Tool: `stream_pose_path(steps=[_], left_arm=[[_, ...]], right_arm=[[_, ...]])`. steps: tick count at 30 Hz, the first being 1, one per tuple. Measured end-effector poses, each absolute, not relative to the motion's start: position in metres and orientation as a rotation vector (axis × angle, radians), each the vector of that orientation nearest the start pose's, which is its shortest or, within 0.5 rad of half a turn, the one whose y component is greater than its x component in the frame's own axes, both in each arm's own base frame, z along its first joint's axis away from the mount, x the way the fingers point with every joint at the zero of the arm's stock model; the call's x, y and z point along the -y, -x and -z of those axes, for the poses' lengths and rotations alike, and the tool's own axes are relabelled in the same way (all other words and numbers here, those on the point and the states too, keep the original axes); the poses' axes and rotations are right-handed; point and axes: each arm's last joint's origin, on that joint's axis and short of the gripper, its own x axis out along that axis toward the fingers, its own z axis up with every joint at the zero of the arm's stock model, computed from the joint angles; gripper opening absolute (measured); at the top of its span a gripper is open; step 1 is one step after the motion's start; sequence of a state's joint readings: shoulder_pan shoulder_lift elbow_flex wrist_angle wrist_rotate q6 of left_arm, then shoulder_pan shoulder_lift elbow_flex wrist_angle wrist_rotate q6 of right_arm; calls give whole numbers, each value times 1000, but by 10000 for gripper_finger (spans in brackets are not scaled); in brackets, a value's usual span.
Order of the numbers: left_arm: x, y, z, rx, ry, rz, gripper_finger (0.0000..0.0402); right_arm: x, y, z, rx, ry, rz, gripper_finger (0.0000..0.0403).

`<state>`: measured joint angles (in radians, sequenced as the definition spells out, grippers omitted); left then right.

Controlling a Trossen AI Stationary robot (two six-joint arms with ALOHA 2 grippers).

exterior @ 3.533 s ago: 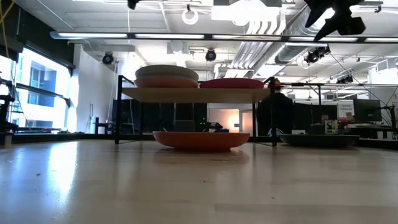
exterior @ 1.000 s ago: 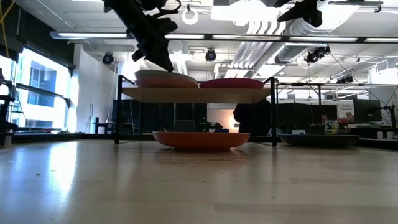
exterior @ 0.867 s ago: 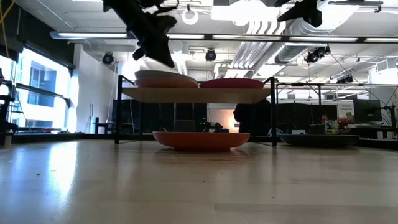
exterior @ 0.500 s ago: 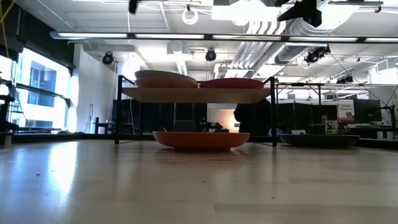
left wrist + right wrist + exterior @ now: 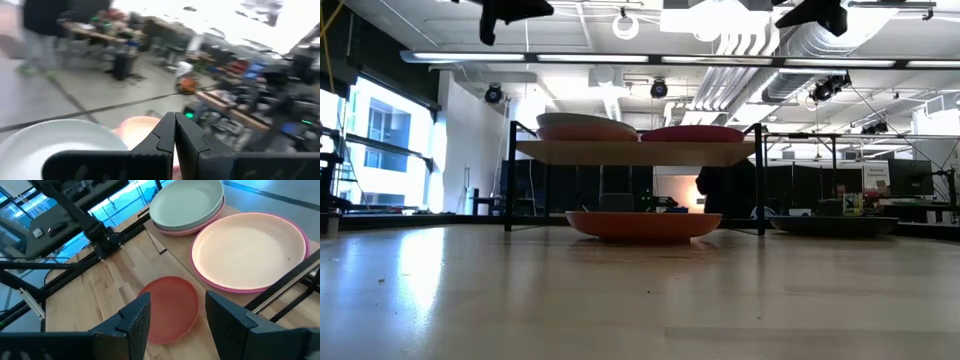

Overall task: Place and stack plates onto a shelf
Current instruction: Stack the white plate on top of the light blue plate

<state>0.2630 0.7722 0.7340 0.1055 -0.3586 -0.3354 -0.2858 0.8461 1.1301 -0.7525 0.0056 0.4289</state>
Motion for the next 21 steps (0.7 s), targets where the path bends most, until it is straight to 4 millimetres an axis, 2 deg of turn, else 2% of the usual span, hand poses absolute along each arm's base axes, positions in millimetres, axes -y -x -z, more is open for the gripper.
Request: stream_pose_path(steps=[3, 6, 10, 12, 15, 21], left_arm=[[-69, -159, -362, 139, 313, -685, 0], [-90, -159, -372, 5, 294, -814, 0], [-125, -168, -361, -207, 337, -922, 0], [-141, -174, -355, -248, 359, -942, 0], [-161, -183, -333, -345, 424, -991, 0], [-183, -196, -321, -287, 506, -1020, 0]], right_arm=[[42, -143, -384, -393, -487, 389, 168], [42, -143, -384, -392, -486, 388, 168], [42, -143, -384, -389, -498, 391, 168], [42, -143, -384, -387, -510, 394, 168], [42, -143, -384, -385, -523, 396, 168], [42, -143, -384, -385, -522, 400, 168]])
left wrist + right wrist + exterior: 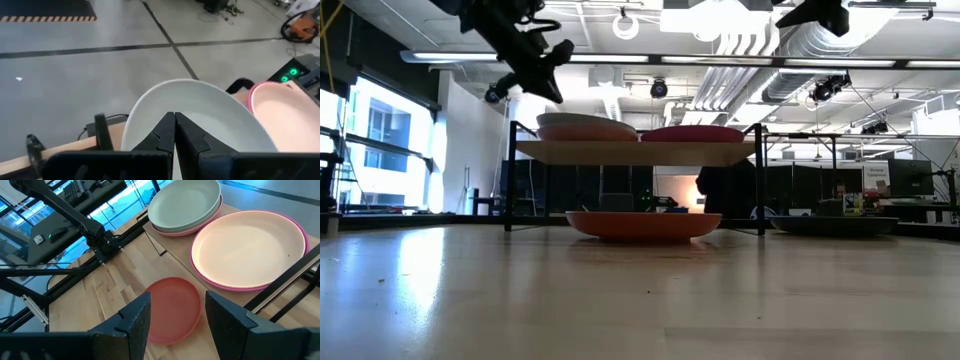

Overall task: Place and stack plates onto a shelf
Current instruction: Stack the white plate on top of the light blue plate

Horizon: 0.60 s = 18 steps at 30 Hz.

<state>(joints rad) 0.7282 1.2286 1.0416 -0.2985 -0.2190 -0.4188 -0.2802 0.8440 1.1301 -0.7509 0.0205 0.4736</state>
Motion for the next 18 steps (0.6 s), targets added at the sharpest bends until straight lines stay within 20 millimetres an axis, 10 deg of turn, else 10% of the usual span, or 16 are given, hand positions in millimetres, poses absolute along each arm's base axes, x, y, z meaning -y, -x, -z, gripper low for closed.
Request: stream_pose_path(steps=[18], left_arm=[[-198, -213, -293, -360, 595, -1043, 0]], right_arm=[[42, -143, -384, -380, -542, 410, 168]])
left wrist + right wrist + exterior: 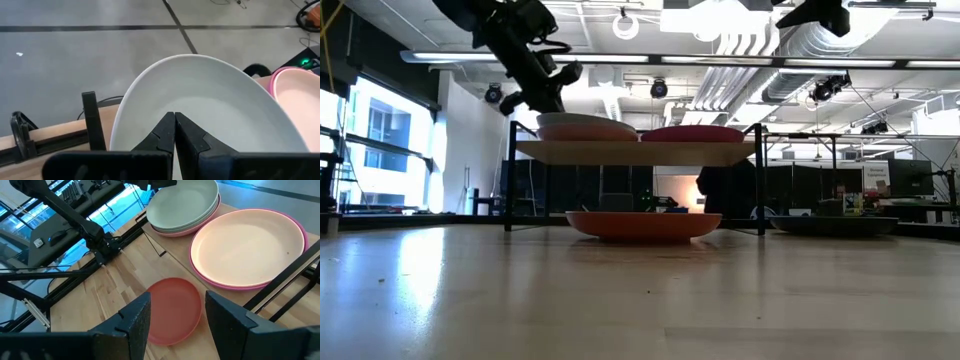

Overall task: Place and stack plates onto a shelf
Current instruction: Stack the white plate on top of the light blue plate

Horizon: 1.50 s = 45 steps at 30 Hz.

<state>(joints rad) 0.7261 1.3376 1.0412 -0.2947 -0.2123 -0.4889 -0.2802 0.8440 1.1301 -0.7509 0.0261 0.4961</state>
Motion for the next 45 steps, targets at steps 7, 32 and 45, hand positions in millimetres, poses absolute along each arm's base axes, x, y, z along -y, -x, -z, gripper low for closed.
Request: stream_pose_path(steps=[7, 32, 45], left_arm=[[-194, -212, -289, -424, 570, -1067, 0], [-218, -219, -275, -363, 548, -1167, 0], [-189, -232, -303, -276, 511, -892, 0]], right_arm=[[42, -143, -384, -381, -539, 410, 168], [43, -144, -385, -356, -559, 432, 168], [43, -144, -385, -355, -556, 438, 168]])
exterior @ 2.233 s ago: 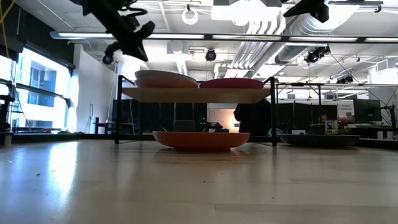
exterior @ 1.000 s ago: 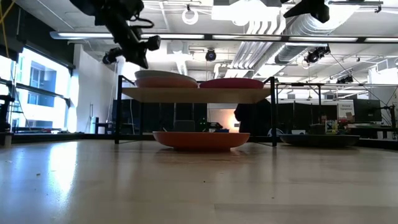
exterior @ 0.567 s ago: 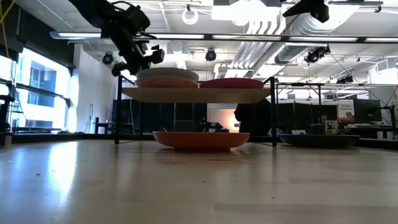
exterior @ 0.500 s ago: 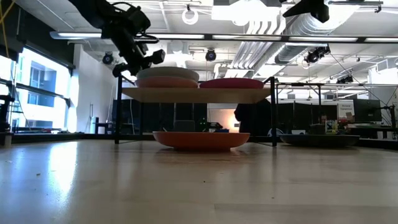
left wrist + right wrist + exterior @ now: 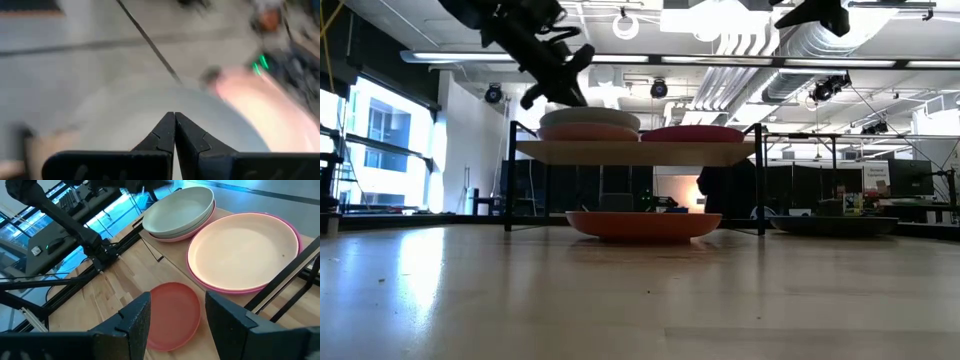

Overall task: Place and stack plates onto a shelf
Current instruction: Stack the white plate on top of the light blue plate

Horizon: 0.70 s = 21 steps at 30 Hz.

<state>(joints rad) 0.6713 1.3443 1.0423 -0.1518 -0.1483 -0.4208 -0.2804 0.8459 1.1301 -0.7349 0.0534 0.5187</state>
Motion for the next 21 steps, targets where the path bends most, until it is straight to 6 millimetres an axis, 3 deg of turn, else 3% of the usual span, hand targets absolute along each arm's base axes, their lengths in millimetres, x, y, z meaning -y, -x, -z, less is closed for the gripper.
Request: stream_pose_path(steps=[4, 10, 21], left_arm=[[-168, -252, -288, -403, 508, -788, 0], [-137, -274, -287, -408, 428, -729, 0], [-157, -272, -265, -510, 467, -790, 0]], right_arm=[[44, -145, -385, -357, -552, 455, 168], [46, -152, -381, -382, -553, 460, 168], [49, -166, -374, -439, -563, 447, 168]])
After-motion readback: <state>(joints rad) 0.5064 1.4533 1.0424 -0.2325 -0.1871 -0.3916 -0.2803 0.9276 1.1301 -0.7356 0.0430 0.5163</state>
